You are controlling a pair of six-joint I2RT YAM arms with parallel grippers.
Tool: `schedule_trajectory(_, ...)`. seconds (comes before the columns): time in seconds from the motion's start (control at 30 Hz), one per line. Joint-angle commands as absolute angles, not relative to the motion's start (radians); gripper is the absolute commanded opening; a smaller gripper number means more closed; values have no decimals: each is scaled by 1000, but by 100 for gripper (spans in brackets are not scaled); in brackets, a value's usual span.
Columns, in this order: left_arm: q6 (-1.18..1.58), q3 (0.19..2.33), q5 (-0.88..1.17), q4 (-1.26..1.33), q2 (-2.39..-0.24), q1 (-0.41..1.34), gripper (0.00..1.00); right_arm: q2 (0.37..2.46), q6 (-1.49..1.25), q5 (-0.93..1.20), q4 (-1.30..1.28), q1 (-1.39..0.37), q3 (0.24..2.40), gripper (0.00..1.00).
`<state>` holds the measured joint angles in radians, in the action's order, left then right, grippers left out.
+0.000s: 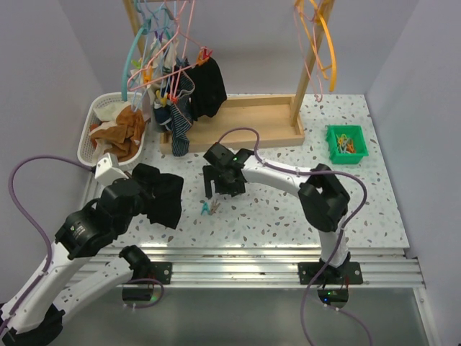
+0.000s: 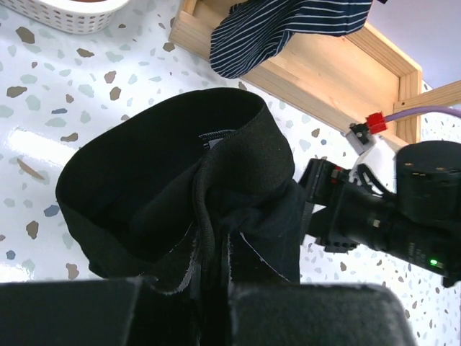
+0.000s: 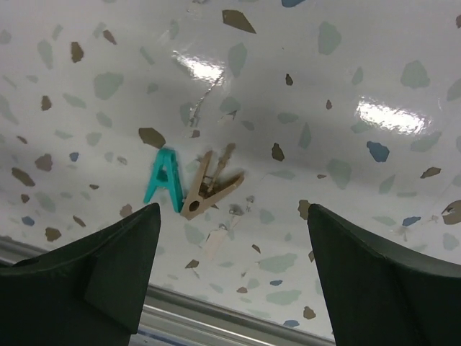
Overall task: Remove the underwear clipped to the hanger
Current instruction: Pick up the clamp at the center of the board.
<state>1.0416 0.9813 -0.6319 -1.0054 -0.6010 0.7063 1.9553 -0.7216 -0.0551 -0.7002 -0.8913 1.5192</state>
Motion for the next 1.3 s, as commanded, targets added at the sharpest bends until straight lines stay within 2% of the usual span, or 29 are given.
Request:
schedule_trajectory(0.0,1086,1031,-675,-1038,-580,703,0,2006,-862,-140,-791,-894,1586,87)
schedule_trajectory(0.37,1098,1022,-684,-1080,-534,703,0,2129,-1077,-164,-882,-903,1703,82)
schedule_trajectory(0.7,1097,1019,-678,-1092,-491,703,0,2145,-1120,-129,-871,-925,1654,75)
schedule_trajectory(0.8,1092,1014,-672,-1089,-486,703,0,2148,-1129,-112,-862,-931,1640,71)
schedule_trajectory(0.97,1088,1006,-666,-1088,-482,704,0,2134,-1137,-94,-842,-946,1609,56)
schedule_trajectory(1.07,1089,997,-667,-1085,-471,703,0,2115,-1144,-71,-825,-950,1568,53)
schedule_trajectory(1.17,1091,983,-666,-1081,-460,703,0,2092,-1149,-57,-815,-954,1531,53)
schedule_trajectory(1.27,1092,968,-660,-1074,-459,703,0,2077,-1149,-51,-816,-957,1516,61)
